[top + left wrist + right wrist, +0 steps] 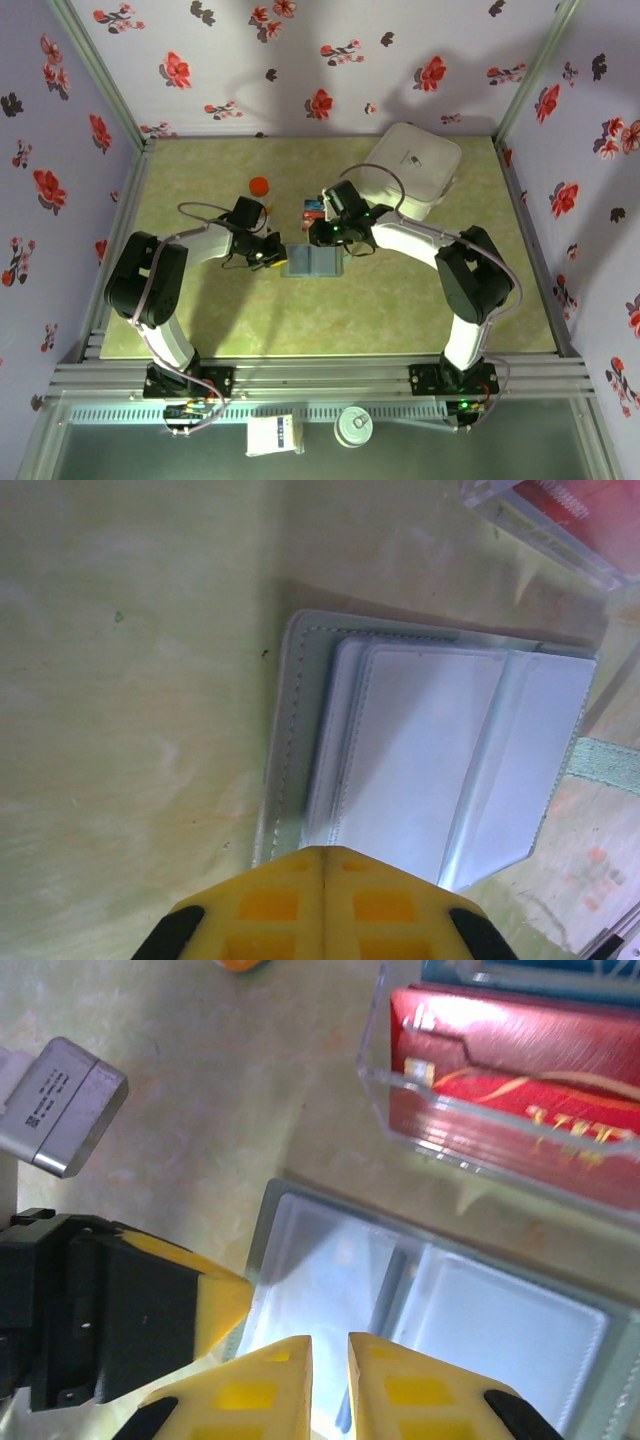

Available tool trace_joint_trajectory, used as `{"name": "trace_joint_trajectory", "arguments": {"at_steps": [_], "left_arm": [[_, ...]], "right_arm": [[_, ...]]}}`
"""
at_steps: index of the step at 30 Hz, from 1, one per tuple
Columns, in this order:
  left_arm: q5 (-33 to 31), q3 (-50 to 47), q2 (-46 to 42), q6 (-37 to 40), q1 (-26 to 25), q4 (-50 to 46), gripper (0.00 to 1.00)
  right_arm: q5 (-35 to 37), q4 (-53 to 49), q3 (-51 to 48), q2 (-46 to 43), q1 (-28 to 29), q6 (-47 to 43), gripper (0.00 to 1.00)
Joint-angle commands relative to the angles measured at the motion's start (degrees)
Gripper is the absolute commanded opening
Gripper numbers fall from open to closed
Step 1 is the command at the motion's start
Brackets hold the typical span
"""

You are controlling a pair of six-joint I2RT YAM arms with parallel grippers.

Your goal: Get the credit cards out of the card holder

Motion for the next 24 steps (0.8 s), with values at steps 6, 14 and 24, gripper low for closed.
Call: {"name": "trace_joint_trajectory", "arguments": {"at_steps": [6, 14, 24], "left_arm": [[-1.5, 0.5, 1.2, 1.2, -0.4, -2.2, 0.00], [-1.2, 0.6, 1.8, 1.1, -0.6, -2.4, 0.00], [-1.3, 0.2, 1.6, 0.7, -1.1, -2.4, 0.00]], "right_arm": [[-1.8, -0.4, -0.8, 2.2, 1.3, 7.3, 0.19], [-2.4, -0.1, -1.2, 3.4, 1.5, 9.3, 0.25], [-4.2, 1.3, -1.2, 5.1, 2.4, 11.5, 0.26]]}}
